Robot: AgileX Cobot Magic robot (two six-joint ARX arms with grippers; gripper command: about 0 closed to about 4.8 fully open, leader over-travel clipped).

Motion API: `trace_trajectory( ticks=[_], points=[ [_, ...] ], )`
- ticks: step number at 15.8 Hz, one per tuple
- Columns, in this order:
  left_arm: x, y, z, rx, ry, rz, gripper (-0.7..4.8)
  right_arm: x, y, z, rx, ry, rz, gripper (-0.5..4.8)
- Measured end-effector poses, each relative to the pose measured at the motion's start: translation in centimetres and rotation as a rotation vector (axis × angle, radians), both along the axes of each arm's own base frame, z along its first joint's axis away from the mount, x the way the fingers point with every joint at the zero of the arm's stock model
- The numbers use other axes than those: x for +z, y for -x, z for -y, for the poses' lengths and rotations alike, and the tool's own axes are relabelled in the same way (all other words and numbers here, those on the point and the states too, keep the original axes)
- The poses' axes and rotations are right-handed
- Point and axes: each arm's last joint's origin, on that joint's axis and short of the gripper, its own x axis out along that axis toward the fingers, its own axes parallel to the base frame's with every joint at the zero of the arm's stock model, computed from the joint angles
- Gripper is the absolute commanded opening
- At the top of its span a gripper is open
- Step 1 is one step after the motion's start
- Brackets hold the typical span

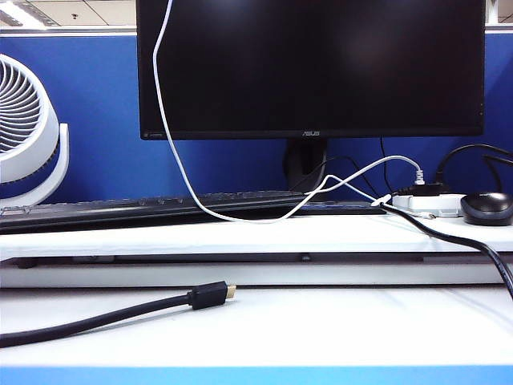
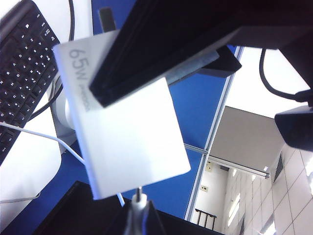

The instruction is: Pick up the Type-C charging cable and the charging base, insert one end of the Type-C charger into the corresponding slot on the base, and finally place the plugged-in charger back on the table.

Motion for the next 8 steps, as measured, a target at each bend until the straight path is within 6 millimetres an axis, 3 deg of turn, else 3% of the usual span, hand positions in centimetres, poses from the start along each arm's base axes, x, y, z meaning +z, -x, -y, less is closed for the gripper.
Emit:
trace_trajectory(
  ticks=[8],
  points=[
    [0.37, 0.14, -0.10, -0.007, 0.012, 0.006, 0.16, 0.04, 0.00, 0.02, 0.001, -0.001, 0.001, 0.03]
  ],
)
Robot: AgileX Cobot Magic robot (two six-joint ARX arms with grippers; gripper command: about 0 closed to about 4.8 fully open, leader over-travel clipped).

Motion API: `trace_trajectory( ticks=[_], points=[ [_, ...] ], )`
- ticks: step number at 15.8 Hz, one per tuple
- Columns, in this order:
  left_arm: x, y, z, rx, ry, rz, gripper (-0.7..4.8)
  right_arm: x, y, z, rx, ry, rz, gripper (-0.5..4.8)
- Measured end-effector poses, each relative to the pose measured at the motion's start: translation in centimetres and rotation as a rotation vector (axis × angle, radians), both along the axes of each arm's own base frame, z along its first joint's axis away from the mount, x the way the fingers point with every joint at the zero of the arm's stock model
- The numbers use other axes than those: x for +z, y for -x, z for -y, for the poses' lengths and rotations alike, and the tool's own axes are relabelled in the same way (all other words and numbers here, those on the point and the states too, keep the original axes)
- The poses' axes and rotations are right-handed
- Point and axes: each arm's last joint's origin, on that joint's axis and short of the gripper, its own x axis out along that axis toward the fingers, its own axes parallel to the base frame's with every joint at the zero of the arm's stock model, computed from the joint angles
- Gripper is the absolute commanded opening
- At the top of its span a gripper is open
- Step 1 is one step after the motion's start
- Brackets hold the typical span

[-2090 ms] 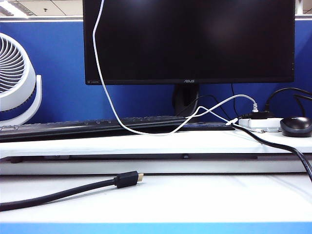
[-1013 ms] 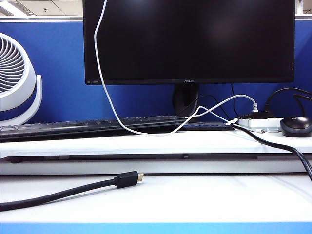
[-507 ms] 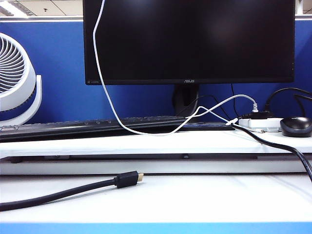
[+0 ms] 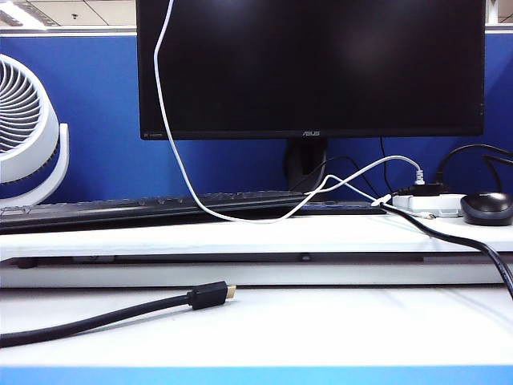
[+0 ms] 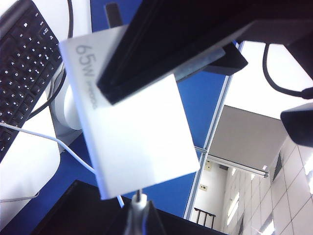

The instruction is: Pick up the Type-C charging cable and the charging base, insert one end of the Type-C charger into the corresponding slot on the base, and finally place the plugged-in charger back on the table.

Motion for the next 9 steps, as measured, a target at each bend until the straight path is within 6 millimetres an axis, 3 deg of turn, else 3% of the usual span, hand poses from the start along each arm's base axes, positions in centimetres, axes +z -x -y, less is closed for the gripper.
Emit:
trace_trajectory(
  ticks=[9],
  points=[
    [0.04, 0.04, 0.02, -0.004, 0.015, -0.011, 0.16, -0.16, 0.08, -0.52, -0.020, 0.017, 0.005, 0.03]
  ],
)
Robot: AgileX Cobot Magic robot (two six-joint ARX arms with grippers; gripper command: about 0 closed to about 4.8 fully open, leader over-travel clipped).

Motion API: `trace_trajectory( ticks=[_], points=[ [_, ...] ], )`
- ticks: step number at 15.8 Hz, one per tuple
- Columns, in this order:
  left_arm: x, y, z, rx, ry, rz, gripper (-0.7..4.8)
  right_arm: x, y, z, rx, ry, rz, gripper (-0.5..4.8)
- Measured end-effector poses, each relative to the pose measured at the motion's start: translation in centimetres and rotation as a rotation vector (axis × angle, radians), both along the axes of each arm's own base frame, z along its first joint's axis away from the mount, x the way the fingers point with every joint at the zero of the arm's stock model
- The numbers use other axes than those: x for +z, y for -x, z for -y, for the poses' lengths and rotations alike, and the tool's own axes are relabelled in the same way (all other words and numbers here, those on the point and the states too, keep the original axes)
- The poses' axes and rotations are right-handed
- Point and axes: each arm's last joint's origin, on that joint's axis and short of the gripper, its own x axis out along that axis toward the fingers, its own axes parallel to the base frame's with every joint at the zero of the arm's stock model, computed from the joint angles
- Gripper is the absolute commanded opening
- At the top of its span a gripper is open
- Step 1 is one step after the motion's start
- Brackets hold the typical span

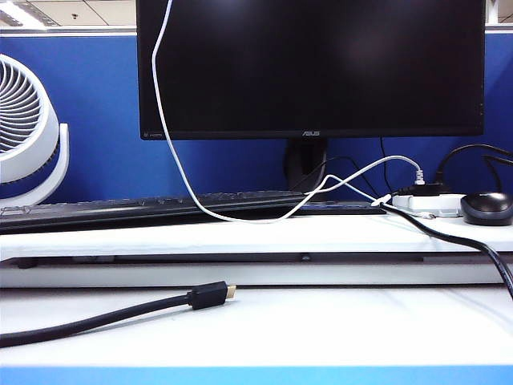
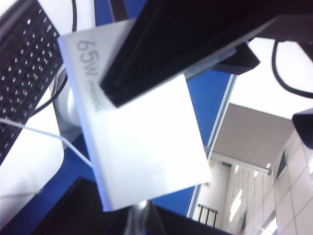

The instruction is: Pick up the Type-C charging cable and the charging base, insert one end of the Type-C charger into the corresponding slot on the base, and finally place the plugged-in charger back on the table.

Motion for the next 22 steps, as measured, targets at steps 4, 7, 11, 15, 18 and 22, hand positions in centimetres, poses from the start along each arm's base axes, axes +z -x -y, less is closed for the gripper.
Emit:
trace_trajectory(
  ticks=[4, 7, 11, 15, 18, 22],
  points=[
    [0.0, 0.0, 0.0, 0.009, -0.004, 0.004, 0.16, 0.1, 0.3, 0.1, -0.019, 0.010, 0.002, 0.03],
    [0.0, 0.0, 0.0, 0.009, -0.001, 0.002, 0.16, 0.1, 0.4, 0.2, -0.019, 0.012, -0.001, 0.03],
    [-0.1, 0.0, -0.1, 0.027, -0.001, -0.024, 0.16, 0.1, 1.0, -0.8, -0.039, 0.037, 0.015, 0.03],
    [-0.2, 0.0, -0.1, 0.039, -0.010, -0.033, 0.16, 0.0, 1.5, -1.5, -0.073, 0.066, 0.028, 0.03],
    [-0.3, 0.1, -0.2, 0.041, -0.016, -0.039, 0.16, -0.1, 1.7, -1.7, -0.082, 0.080, 0.029, 0.03],
    [-0.3, 0.1, -0.2, 0.056, -0.005, -0.045, 0.16, 0.0, 2.1, -1.8, -0.087, 0.087, 0.033, 0.03]
  ],
)
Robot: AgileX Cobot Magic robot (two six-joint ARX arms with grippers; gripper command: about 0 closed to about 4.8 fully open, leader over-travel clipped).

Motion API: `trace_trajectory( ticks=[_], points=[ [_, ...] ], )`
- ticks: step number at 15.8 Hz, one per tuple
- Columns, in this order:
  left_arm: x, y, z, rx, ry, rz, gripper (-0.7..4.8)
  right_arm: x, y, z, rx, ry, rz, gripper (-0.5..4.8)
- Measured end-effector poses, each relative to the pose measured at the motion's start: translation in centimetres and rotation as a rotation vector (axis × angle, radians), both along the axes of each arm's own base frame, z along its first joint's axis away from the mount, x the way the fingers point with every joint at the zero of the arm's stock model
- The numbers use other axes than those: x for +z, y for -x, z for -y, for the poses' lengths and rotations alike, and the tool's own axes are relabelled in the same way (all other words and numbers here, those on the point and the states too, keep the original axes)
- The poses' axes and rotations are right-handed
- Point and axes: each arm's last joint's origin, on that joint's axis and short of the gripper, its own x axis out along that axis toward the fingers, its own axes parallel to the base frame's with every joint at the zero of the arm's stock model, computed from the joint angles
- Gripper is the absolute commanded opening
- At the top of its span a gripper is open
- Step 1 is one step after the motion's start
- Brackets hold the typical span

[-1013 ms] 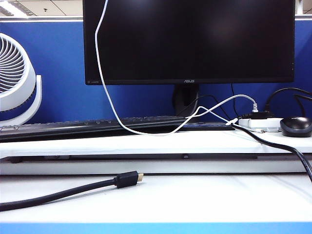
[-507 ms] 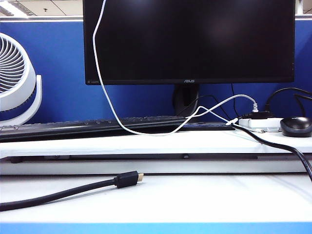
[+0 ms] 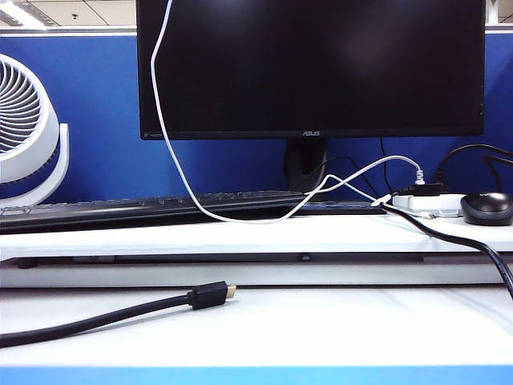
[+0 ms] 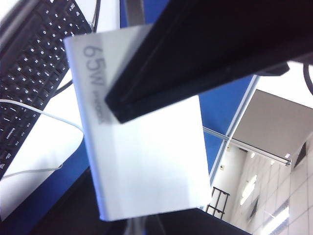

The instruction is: Pick up the Type-C charging cable and the charging base, insert one end of the Type-C charger into the corresponding slot on the base, and finally place the plugged-in charger back on the table.

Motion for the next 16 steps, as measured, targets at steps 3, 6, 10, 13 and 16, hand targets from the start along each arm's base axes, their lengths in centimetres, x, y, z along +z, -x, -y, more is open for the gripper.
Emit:
trace_trajectory(
  ticks=[3, 6, 10, 13, 16],
  points=[
    [0.05, -0.03, 0.05, 0.001, 0.007, 0.004, 0.16, 0.10, 0.09, 0.09, -0.005, 0.000, 0.004, 0.03],
    [0.13, -0.06, 0.11, 0.003, 0.013, 0.011, 0.16, 0.21, 0.18, 0.19, -0.019, 0.004, 0.010, 0.03],
    [0.10, -0.03, 0.09, 0.006, 0.009, 0.009, 0.16, 0.16, 0.38, -0.01, -0.015, 0.010, 0.007, 0.03],
    [0.10, -0.02, 0.09, 0.005, 0.009, 0.008, 0.16, 0.12, 0.42, 0.01, -0.009, 0.012, -0.001, 0.03],
    [0.10, 0.00, 0.09, 0.004, 0.009, 0.009, 0.16, 0.15, 0.47, 0.05, -0.009, 0.012, -0.001, 0.03]
  ],
)
